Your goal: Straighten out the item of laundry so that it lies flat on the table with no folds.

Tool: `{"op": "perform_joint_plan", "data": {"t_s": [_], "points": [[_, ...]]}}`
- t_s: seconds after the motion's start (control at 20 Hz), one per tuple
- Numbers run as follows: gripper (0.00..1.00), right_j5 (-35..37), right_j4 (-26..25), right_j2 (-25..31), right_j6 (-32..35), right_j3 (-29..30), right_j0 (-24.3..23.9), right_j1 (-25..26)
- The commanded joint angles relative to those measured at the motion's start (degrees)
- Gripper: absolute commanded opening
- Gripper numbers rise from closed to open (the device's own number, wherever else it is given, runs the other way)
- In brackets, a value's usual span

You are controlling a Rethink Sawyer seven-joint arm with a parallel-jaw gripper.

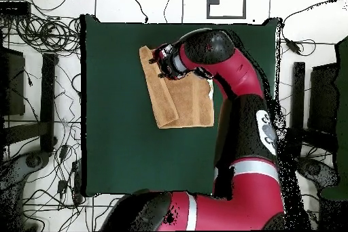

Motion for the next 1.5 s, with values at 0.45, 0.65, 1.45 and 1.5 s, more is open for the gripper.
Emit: {"op": "perform_joint_plan", "data": {"t_s": [0.45,0.65,1.45,1.5], "points": [[1.00,16.12,-15.93,4.52,-6.66,-10.41,-8.88,5.92],[1.00,18.87,-18.99,6.43,-8.96,-15.79,-10.79,9.46],[1.00,9.34,-20.12,14.69,-16.00,-17.56,-14.74,19.19],[1.00,9.18,-20.13,15.01,-15.93,-17.66,-14.86,19.58]]}}
